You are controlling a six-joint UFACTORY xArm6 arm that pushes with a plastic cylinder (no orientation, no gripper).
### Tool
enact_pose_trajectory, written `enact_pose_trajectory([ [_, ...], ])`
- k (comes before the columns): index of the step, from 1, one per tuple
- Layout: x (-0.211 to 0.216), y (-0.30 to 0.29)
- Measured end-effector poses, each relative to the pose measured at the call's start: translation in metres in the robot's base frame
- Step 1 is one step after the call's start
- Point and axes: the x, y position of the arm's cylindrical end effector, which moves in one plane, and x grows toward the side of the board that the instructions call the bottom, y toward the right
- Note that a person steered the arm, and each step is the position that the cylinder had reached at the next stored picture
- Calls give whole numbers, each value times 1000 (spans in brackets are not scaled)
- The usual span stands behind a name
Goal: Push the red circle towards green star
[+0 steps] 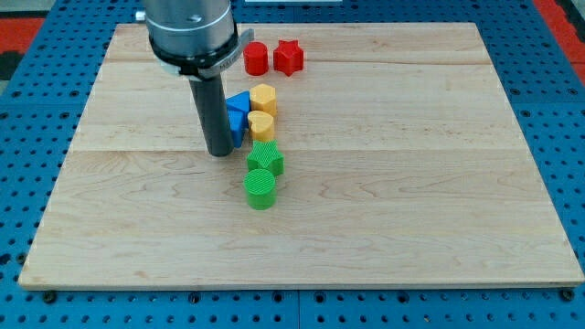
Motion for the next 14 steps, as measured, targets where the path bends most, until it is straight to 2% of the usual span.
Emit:
enact_pose_trajectory([
  [1, 21, -65],
  [2, -52, -87],
  [3, -108, -46],
  [4, -141, 14],
  [5, -179, -32],
  [6, -182, 30],
  [7, -147, 91],
  [8, -174, 56],
  [9, -219, 67],
  [10, -187, 101],
  [11, -109, 101],
  [12, -65, 101],
  [13, -46, 121],
  [14, -63, 134],
])
